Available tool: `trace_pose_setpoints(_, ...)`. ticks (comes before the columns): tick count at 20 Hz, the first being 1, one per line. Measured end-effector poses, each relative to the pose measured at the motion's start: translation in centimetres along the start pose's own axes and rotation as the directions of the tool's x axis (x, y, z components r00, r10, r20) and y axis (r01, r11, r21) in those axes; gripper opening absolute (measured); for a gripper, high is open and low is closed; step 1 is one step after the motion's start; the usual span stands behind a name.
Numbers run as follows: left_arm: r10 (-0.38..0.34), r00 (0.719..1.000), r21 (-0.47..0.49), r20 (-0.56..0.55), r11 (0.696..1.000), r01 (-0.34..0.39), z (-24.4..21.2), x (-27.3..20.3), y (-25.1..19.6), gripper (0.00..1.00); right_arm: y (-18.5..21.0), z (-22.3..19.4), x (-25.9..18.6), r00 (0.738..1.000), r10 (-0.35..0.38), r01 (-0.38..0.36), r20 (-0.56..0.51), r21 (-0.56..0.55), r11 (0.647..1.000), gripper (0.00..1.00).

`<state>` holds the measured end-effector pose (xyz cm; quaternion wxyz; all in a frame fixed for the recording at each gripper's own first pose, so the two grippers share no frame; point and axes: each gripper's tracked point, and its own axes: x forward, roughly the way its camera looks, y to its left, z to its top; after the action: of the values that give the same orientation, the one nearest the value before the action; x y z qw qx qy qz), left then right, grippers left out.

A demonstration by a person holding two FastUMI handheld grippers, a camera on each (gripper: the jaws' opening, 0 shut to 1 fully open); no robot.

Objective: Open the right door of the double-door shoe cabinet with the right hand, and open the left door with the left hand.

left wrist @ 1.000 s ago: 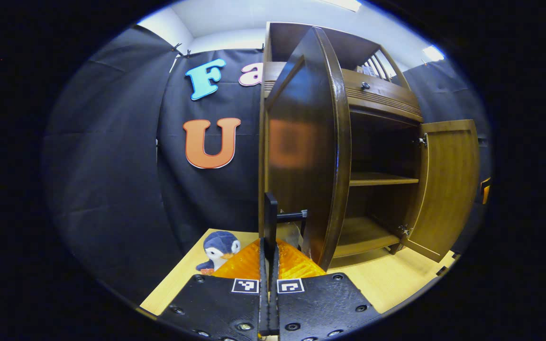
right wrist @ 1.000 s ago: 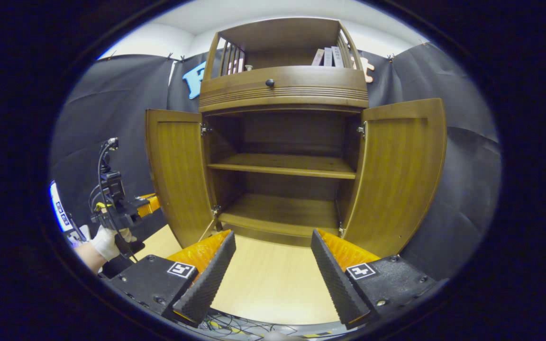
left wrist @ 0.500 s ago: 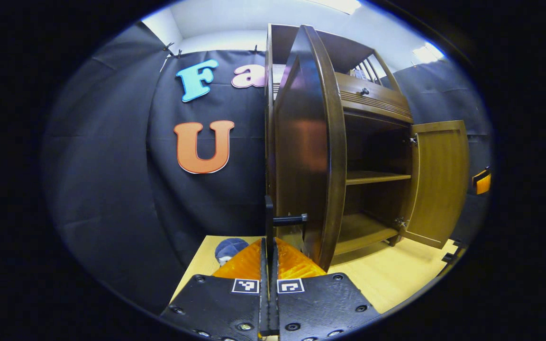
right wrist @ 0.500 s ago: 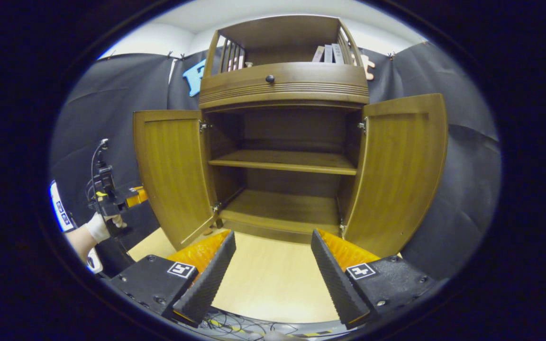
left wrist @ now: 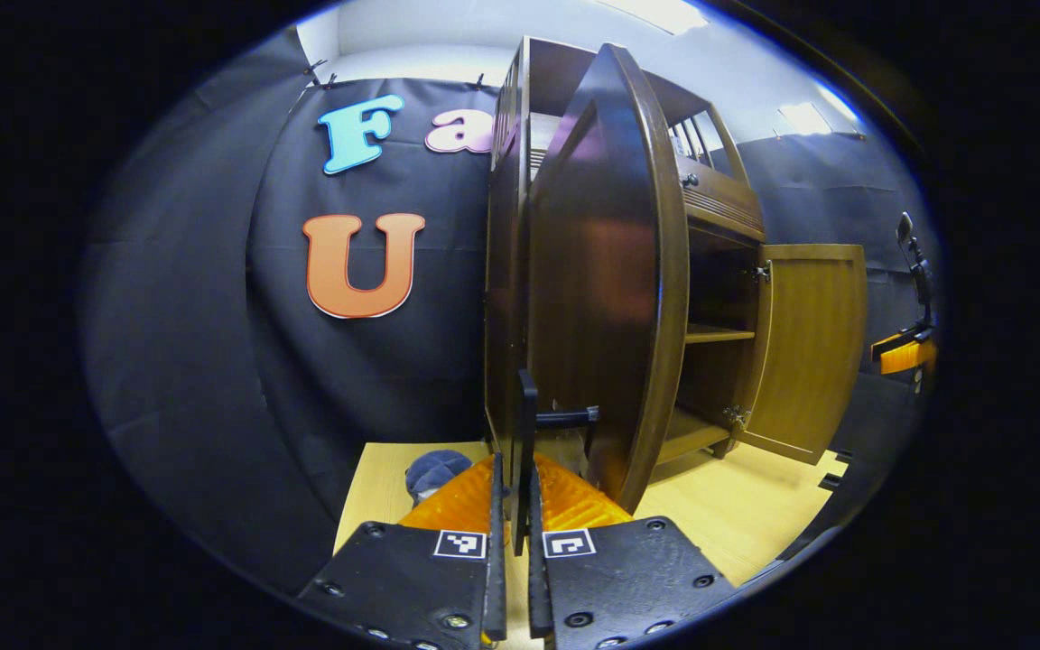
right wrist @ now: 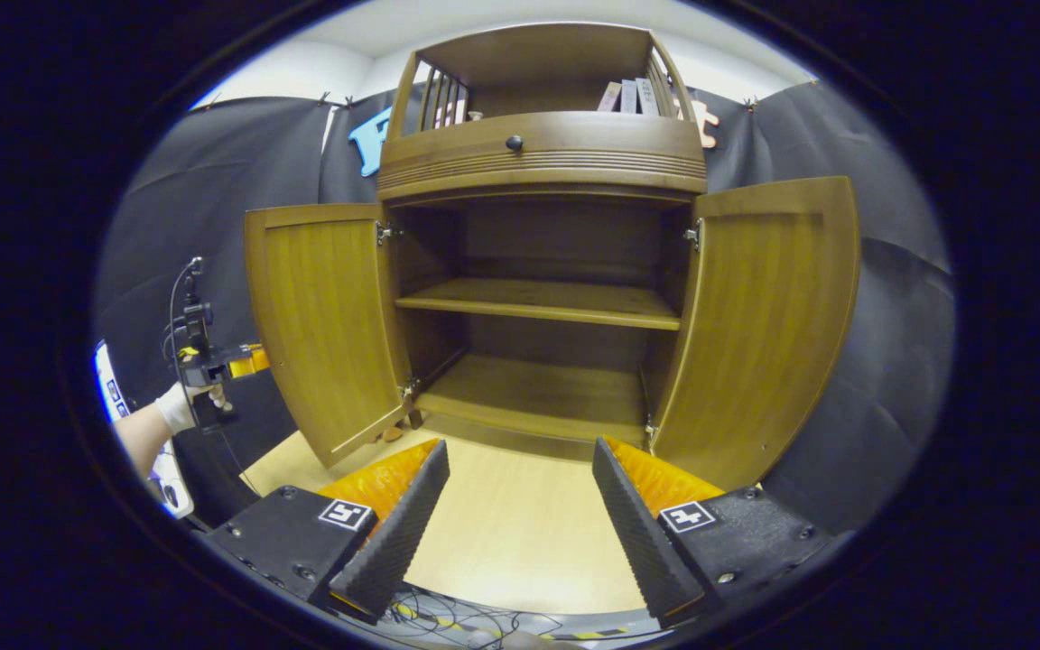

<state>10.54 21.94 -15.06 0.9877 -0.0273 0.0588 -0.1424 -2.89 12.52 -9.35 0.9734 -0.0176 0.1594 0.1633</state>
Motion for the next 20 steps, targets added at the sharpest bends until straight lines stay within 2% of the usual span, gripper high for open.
trace_pose_setpoints(2, 0.04, 0.999, 0.0, -0.005, 0.999, -0.04, -0.1, -0.1, 0.9, 0.19, -0.1, 0.3, 0.0, 1.0, 0.0, 0.0, 0.005, -0.003, 1.0, 1.0)
trace_pose_setpoints(5, 0.067, 0.998, 0.006, -0.016, 0.998, -0.067, -0.2, -0.1, 1.3, 0.95, -0.3, 0.9, 0.1, 1.0, -0.004, 0.004, 0.021, -0.013, 1.0, 1.0)
trace_pose_setpoints(8, 0.088, 0.996, 0.029, -0.034, 0.996, -0.087, -0.2, -0.4, 1.5, 0.94, -0.3, 1.0, 0.2, 1.0, 0.004, -0.004, 0.026, -0.012, 1.0, 1.0)
trace_pose_setpoints(9, 0.093, 0.995, 0.016, -0.041, 0.996, -0.093, -0.3, -0.7, 1.4, 0.86, -0.3, 1.0, 0.2, 1.0, 0.006, -0.005, 0.028, -0.011, 1.0, 1.0)
trace_pose_setpoints(10, 0.102, 0.993, 0.007, -0.054, 0.995, -0.102, -0.3, -1.1, 1.5, 0.87, -0.4, 1.1, 0.1, 1.0, 0.008, -0.008, 0.03, -0.011, 1.0, 1.0)
trace_pose_setpoints(11, 0.115, 0.992, 0.007, -0.049, 0.993, -0.115, -0.1, -1.0, 1.6, 0.96, -0.4, 1.2, 0.1, 0.999, 0.009, -0.008, 0.033, -0.011, 1.0, 1.0)
trace_pose_setpoints(12, 0.124, 0.991, 0.001, -0.058, 0.992, -0.125, -0.3, -1.8, 1.4, 0.89, -0.6, 1.3, 0.0, 0.999, 0.008, -0.008, 0.037, -0.011, 1.0, 1.0)
trace_pose_setpoints(15, 0.192, 0.981, 0.01, -0.017, 0.981, -0.192, 1.1, -4.5, 1.9, 0.93, -1.3, 1.5, 0.0, 0.999, 0.004, -0.004, 0.046, -0.003, 1.0, 1.0)
trace_pose_setpoints(16, 0.219, 0.976, 0.0, -0.008, 0.976, -0.219, 1.6, -5.5, 1.9, 1.0, -1.4, 1.8, 0.0, 0.999, 0.004, -0.004, 0.049, -0.003, 1.0, 1.0)
trace_pose_setpoints(18, 0.268, 0.964, -0.002, -0.003, 0.964, -0.268, 2.8, -7.2, 1.0, 0.84, -1.8, 2.3, 0.2, 0.998, 0.001, -0.001, 0.061, -0.008, 1.0, 1.0)
trace_pose_setpoints(19, 0.284, 0.959, 0.013, 0.001, 0.959, -0.284, 3.6, -7.9, 0.3, 0.95, -2.0, 2.6, 0.3, 0.998, -0.001, 0.001, 0.069, -0.008, 1.0, 1.0)
trace_pose_setpoints(20, 0.303, 0.953, 0.035, 0.005, 0.952, -0.303, 4.5, -8.5, -0.6, 0.95, -2.2, 3.0, 0.4, 0.997, -0.005, 0.005, 0.076, -0.009, 1.0, 1.0)
